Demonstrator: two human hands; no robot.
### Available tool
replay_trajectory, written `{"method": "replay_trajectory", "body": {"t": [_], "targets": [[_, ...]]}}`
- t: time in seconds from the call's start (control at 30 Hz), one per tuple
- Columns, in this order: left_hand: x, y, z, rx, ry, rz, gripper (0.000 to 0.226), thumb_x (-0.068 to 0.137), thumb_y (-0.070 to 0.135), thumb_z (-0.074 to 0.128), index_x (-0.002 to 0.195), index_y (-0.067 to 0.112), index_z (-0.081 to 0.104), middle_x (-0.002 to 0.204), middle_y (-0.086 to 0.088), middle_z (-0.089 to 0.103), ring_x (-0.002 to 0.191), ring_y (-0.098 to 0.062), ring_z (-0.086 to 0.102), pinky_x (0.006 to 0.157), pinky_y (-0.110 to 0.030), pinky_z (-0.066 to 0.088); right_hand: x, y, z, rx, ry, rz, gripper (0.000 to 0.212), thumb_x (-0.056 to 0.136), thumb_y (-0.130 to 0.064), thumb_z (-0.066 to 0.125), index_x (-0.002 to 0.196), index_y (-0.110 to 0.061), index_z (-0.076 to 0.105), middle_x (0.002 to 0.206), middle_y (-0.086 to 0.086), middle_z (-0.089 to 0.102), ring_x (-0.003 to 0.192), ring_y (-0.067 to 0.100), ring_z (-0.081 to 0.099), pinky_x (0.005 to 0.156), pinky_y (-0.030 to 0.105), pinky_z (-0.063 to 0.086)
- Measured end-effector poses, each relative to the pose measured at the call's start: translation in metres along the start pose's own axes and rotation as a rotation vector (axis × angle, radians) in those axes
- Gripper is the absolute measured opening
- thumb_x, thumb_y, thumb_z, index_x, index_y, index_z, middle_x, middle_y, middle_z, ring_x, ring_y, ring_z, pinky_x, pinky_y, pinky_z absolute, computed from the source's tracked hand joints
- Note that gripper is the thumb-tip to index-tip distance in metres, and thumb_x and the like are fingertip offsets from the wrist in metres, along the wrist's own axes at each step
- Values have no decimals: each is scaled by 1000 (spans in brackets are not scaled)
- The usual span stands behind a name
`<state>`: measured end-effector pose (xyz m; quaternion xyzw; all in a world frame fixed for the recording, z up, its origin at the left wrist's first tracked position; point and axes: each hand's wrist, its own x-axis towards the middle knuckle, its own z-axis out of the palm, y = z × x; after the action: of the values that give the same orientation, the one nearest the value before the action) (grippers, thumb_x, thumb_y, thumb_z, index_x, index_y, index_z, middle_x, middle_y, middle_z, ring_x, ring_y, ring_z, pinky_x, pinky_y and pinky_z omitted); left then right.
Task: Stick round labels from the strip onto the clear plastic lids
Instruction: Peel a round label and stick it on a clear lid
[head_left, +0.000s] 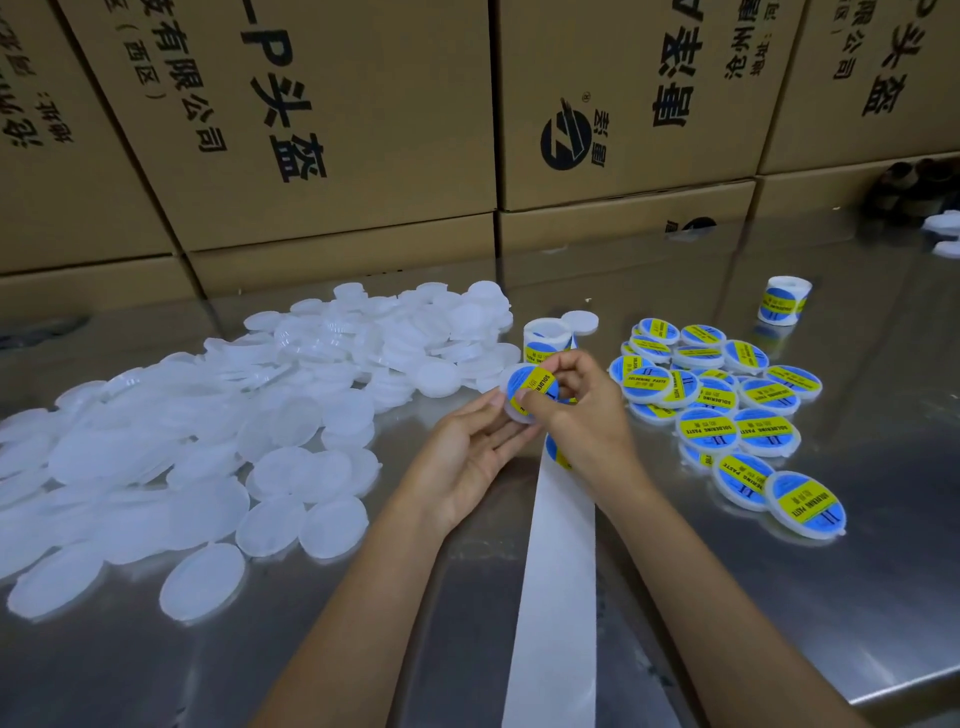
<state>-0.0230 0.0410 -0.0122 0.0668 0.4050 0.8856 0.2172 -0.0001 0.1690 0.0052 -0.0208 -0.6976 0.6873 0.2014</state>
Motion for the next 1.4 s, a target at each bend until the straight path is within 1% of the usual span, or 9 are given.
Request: {"method": "replay_trajectory", "body": {"t": [0.23, 0.43, 0.63, 0.9, 0.97, 1.07, 1.13, 1.27, 1.4], "targets": [[-1, 0, 1, -3, 4, -1, 28, 105, 5, 40, 119, -1, 64, 116, -18, 73, 105, -24, 73, 80, -30, 60, 2, 4, 0, -41, 32, -19, 30, 78, 4, 73, 87, -19, 56, 96, 10, 67, 89, 24, 63, 81, 38, 53], [-1, 0, 2, 11, 17, -1, 28, 105, 6, 42, 122, -3, 61, 116, -19, 72, 105, -25, 73, 82, -30, 61, 3, 8, 2, -63, 40, -58, 33, 78, 3, 73, 85, -22, 54, 89, -1, 62, 79, 10, 56, 73, 23, 49], [-2, 0, 3, 40, 34, -5, 28, 105, 7, 43, 123, -2, 62, 117, -19, 72, 108, -25, 72, 87, -32, 60, 2, 10, 2, -78, 34, -89, 33, 77, 4, 73, 86, -21, 53, 88, -3, 61, 72, -1, 52, 69, 14, 46], [-1, 0, 2, 63, 70, -7, 27, 104, 7, 45, 122, -3, 62, 107, -15, 75, 101, -22, 73, 96, -35, 56, -3, 13, 4, -262, 56, -172, 26, 80, -9, 74, 92, -18, 53, 87, -4, 60, 76, 14, 54, 72, 28, 47], [-1, 0, 2, 54, 68, -3, 26, 104, 7, 45, 122, -2, 62, 106, -14, 75, 101, -23, 73, 92, -34, 59, -4, 14, 4, -295, 67, -202, 27, 79, -12, 75, 92, -18, 52, 93, -4, 59, 78, 14, 54, 70, 24, 46], [-1, 1, 0, 27, 58, 4, 24, 104, 6, 46, 117, -3, 64, 108, -17, 74, 105, -26, 73, 88, -33, 60, -2, 15, 1, -329, 95, -226, 31, 77, -14, 79, 93, -20, 53, 105, -1, 55, 79, 11, 50, 66, 9, 38], [-1, 1, 0, 5, 54, 5, 23, 103, 6, 47, 114, -3, 65, 111, -19, 74, 106, -27, 72, 85, -33, 61, -1, 16, -1, -348, 104, -210, 38, 75, -19, 82, 102, -21, 55, 109, 0, 52, 84, 9, 48, 68, 6, 37], [-2, 0, -2, -77, 60, -8, 29, 101, 6, 47, 98, -1, 75, 112, -21, 73, 105, -29, 73, 81, -35, 62, -1, 21, -3, -365, 82, -162, 56, 74, -42, 83, 116, -22, 52, 105, -5, 48, 92, 11, 49, 75, 15, 39], [-3, 1, 0, -137, 36, -29, 24, 98, 9, 49, 113, -3, 64, 122, -22, 69, 112, -29, 70, 94, -38, 58, -3, 25, -4, -517, 88, -162, 54, 73, -68, 71, 95, -23, 52, 96, -12, 49, 94, 12, 50, 76, 33, 47]]}}
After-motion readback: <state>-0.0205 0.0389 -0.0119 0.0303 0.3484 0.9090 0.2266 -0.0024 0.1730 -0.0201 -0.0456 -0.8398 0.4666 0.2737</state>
